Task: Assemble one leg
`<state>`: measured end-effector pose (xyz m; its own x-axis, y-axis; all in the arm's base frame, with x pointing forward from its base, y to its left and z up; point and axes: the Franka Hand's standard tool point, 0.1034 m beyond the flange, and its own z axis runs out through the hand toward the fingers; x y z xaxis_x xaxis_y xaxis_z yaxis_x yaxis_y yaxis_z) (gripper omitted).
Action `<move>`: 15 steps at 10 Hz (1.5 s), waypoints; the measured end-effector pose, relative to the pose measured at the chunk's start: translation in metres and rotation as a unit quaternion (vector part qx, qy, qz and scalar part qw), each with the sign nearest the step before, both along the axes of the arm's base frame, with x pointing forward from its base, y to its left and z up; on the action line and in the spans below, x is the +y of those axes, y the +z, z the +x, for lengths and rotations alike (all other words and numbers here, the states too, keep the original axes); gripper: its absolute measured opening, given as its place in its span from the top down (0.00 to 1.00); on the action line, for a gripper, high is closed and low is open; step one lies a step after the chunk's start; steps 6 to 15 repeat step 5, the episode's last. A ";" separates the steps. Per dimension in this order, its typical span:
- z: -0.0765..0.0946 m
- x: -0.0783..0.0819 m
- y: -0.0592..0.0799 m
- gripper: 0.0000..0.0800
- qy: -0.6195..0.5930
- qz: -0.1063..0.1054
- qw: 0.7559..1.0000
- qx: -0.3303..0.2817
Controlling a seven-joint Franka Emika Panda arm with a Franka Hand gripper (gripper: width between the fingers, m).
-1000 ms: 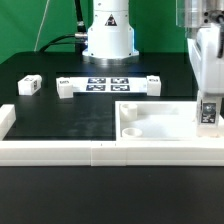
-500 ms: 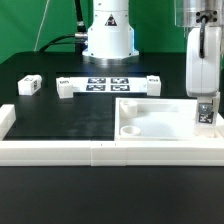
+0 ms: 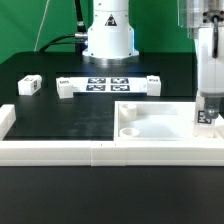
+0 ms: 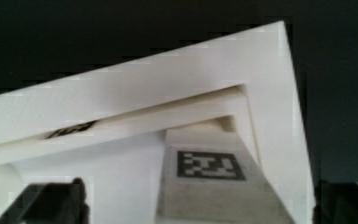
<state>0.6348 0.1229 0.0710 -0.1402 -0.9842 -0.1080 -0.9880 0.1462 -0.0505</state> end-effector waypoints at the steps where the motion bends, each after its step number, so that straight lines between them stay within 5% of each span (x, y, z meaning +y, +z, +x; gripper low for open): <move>1: 0.000 0.001 0.000 0.19 -0.007 0.001 1.000 0.001; 15: 0.000 0.001 0.000 0.19 -0.005 0.001 1.000 0.001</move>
Offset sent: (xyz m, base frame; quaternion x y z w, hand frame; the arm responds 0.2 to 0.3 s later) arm 0.0000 0.0000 0.0000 0.0000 0.0000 0.0000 1.0000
